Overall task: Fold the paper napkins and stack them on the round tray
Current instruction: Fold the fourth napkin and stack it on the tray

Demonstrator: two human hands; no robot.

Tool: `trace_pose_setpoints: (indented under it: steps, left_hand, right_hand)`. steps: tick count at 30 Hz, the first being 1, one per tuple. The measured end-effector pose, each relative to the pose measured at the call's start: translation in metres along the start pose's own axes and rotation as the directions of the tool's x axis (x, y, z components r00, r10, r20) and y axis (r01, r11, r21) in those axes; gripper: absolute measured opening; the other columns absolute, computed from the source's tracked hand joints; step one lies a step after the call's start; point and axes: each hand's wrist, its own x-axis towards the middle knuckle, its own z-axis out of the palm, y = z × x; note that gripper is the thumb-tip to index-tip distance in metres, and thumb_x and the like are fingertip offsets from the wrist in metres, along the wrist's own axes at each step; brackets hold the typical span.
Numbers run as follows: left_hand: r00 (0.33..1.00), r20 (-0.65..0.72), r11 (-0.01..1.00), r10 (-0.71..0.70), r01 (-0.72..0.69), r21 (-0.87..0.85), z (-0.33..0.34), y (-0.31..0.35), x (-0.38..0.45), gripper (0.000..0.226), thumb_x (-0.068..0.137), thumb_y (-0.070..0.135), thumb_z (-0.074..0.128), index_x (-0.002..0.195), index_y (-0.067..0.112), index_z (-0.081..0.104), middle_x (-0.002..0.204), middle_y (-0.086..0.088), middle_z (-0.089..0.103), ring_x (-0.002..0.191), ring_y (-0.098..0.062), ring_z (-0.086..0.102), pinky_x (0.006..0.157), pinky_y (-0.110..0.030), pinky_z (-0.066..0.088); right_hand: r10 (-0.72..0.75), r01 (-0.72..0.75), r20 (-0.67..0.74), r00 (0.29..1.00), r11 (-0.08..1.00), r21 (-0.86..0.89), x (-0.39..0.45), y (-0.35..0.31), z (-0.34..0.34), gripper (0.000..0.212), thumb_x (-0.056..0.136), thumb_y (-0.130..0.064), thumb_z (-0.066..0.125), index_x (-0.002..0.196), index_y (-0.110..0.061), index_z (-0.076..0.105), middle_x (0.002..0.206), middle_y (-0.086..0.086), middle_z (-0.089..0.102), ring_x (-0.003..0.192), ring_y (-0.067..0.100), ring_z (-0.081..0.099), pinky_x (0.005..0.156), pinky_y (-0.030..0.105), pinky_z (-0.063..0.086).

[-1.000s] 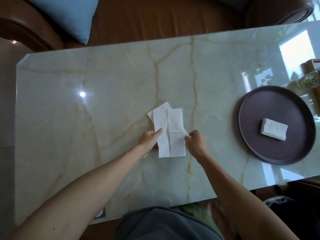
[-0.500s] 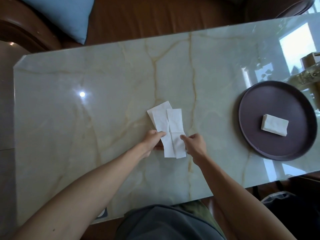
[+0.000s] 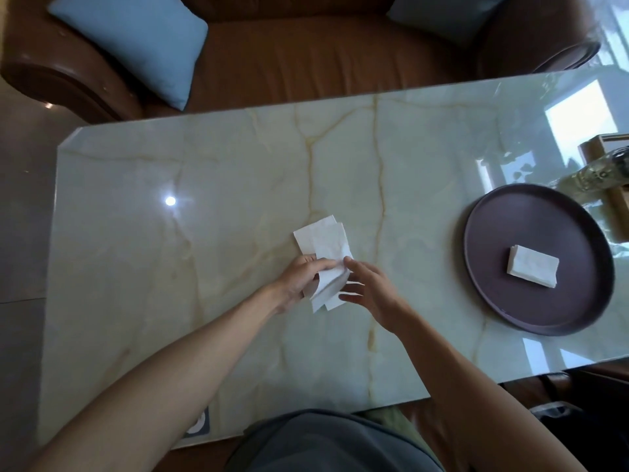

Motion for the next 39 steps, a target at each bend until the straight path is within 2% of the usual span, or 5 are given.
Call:
trace_pose_setpoints:
  steps: [8,15,24,33,39]
  left_hand:
    - [0.997,-0.062,0.998,0.054,-0.053,0.016,-0.006,0.003,-0.019,0.026,0.097,0.022,0.063,0.108,0.001,0.074,0.109,-0.017,0.076,0.095,-0.029,0.069,0.086,-0.034,0.053]
    - [0.963,-0.217,0.986,0.158,-0.144,0.080,-0.020,0.001,-0.039,0.021,0.096,0.021,0.062,0.099,0.006,0.075,0.098,-0.005,0.077,0.088,-0.017,0.071,0.081,-0.028,0.053]
    - [0.888,-0.406,0.973,0.218,-0.163,0.166,0.001,-0.019,-0.037,0.034,0.095,0.021,0.063,0.095,-0.014,0.063,0.080,-0.008,0.053,0.076,-0.021,0.045,0.070,-0.034,0.031]
    - [0.911,-0.379,0.969,0.159,-0.218,-0.118,0.010,-0.020,-0.039,0.022,0.097,0.015,0.064,0.109,-0.001,0.074,0.110,-0.021,0.076,0.091,-0.027,0.069,0.086,-0.043,0.056]
    - [0.965,-0.248,0.961,0.090,-0.149,-0.232,0.006,-0.011,-0.038,0.024,0.096,0.019,0.067,0.114,0.005,0.073,0.104,-0.012,0.074,0.080,-0.018,0.071,0.069,-0.026,0.056]
  right_hand:
    - [0.095,-0.091,-0.127,0.987,0.995,0.037,-0.012,-0.022,-0.007,0.021,0.094,-0.009,0.052,0.096,-0.001,0.071,0.081,0.012,0.072,0.069,0.027,0.075,0.066,0.036,0.063]
    - [-0.010,-0.057,-0.244,0.970,0.961,-0.269,-0.027,-0.055,-0.025,0.020,0.095,-0.013,0.056,0.080,-0.010,0.070,0.070,0.002,0.067,0.057,0.015,0.064,0.045,0.020,0.047]
    - [-0.217,0.100,-0.183,0.959,0.860,-0.500,-0.041,-0.090,-0.034,0.031,0.097,-0.017,0.057,0.071,-0.005,0.069,0.066,-0.002,0.056,0.058,0.012,0.049,0.049,0.019,0.036]
    - [-0.176,0.127,-0.125,0.976,0.935,-0.330,-0.049,-0.095,-0.050,0.032,0.095,-0.009,0.059,0.069,-0.008,0.077,0.070,0.005,0.077,0.065,0.020,0.071,0.063,0.030,0.054]
    - [-0.119,0.089,-0.122,0.985,0.969,-0.229,-0.049,-0.093,-0.054,0.016,0.097,-0.010,0.063,0.088,-0.004,0.076,0.089,0.014,0.072,0.081,0.028,0.065,0.077,0.040,0.047]
